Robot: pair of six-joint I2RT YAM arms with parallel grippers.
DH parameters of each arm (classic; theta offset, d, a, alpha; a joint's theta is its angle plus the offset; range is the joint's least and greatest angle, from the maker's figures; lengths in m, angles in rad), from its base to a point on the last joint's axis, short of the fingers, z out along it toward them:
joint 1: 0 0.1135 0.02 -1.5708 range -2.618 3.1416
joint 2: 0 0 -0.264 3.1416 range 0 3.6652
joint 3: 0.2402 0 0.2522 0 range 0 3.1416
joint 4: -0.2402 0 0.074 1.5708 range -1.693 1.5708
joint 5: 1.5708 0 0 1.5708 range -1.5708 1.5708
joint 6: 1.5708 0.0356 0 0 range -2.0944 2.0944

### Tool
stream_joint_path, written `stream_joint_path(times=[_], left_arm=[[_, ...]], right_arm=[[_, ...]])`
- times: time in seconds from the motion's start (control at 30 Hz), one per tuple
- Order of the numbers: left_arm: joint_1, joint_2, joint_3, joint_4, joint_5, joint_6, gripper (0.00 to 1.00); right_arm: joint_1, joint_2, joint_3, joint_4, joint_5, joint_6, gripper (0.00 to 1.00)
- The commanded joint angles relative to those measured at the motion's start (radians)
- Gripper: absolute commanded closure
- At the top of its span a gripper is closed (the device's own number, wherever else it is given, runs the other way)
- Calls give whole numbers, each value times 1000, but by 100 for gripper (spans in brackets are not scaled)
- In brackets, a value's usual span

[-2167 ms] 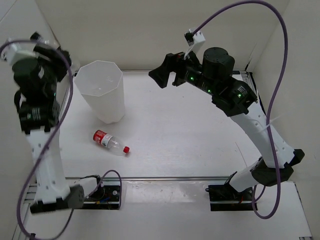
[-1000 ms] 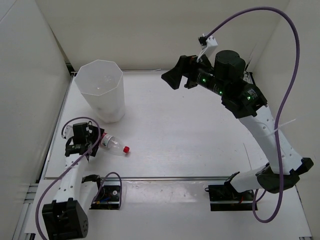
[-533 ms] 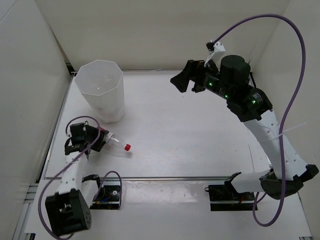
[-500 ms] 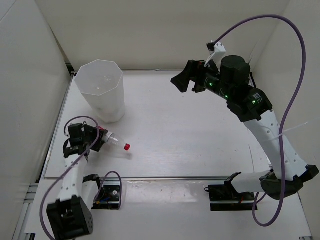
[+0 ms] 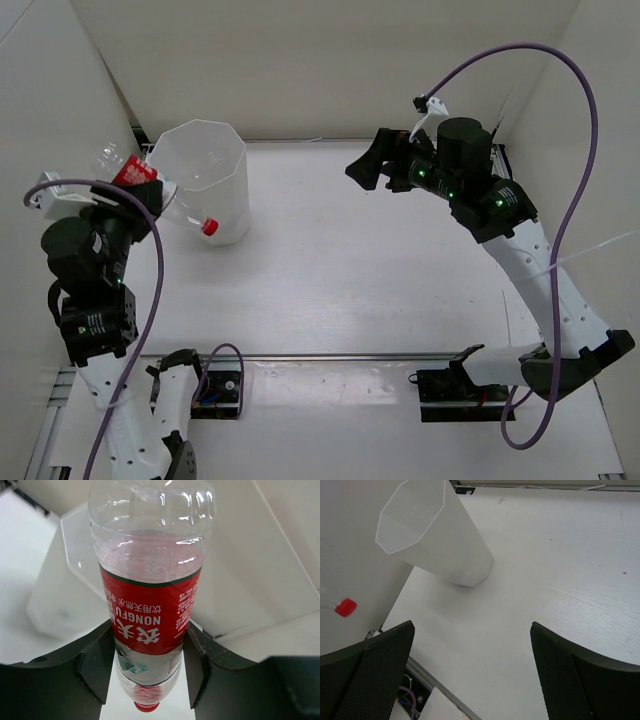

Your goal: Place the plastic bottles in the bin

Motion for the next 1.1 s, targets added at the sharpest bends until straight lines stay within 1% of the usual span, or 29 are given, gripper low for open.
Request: stream_joint_path(times=[0.0,0.03,0.07,0.13,0.17,0.2,0.27,0.4,0.43,0.5,0.57,0.6,0.63,0.7,0.77,0.8,0.83,0.87,0.9,0.93,0.97,1.0,1.03,1.07], left_arm=[[5,121,54,55,-69,99,39],[5,151,70,81,-88,100,39],[5,224,116,123,-136,100,39],[-28,309,179,146,-195,135,39],[-42,395,245,155,-241,155,39],[-56,436,279,164,-259,173,39],[-90,539,362,164,-310,218,35],[-139,650,419,183,-350,241,34],[-148,667,419,183,-365,250,31],[-176,705,419,192,-390,268,22],[-212,714,419,192,-434,296,10],[-222,714,419,192,-477,296,0],[-222,714,440,192,-487,305,0],[-257,675,471,192,-487,334,0],[-278,568,424,183,-487,354,0],[-289,519,375,183,-478,354,0],[-289,409,244,163,-477,336,0],[-289,348,165,142,-477,296,0],[-289,292,87,123,-477,272,0],[-289,189,-45,100,-487,252,0],[-289,146,-98,73,-496,233,0],[-289,109,-141,7,-510,194,0],[-289,46,-179,-19,-525,183,0],[-289,17,-266,-39,-581,169,0]], right_arm=[[-8,8,0,47,-45,10,0],[-8,8,0,47,-45,10,0],[-17,8,0,58,-54,10,0],[-17,17,0,81,-71,21,0],[-27,17,0,81,-80,21,0],[-27,17,0,81,-90,21,0],[-27,17,0,91,-100,21,0],[-46,17,-18,91,-100,21,0],[-47,17,-18,91,-100,32,0],[-57,-6,-28,91,-100,32,0],[-68,-20,-58,91,-100,32,0],[-79,-37,-67,91,-100,32,0],[-91,-37,-77,91,-100,32,0],[-91,-47,-60,23,-68,32,0],[-91,-25,6,-66,83,61,0],[-100,7,35,-179,155,96,0],[-100,29,73,-250,227,139,0],[-112,78,119,-320,284,221,0],[-113,100,165,-386,326,246,0],[-125,120,239,-492,370,262,0],[-134,135,261,-529,383,262,0],[-134,135,261,-559,392,262,0],[-134,135,223,-573,392,262,0],[-143,106,183,-573,392,273,0]])
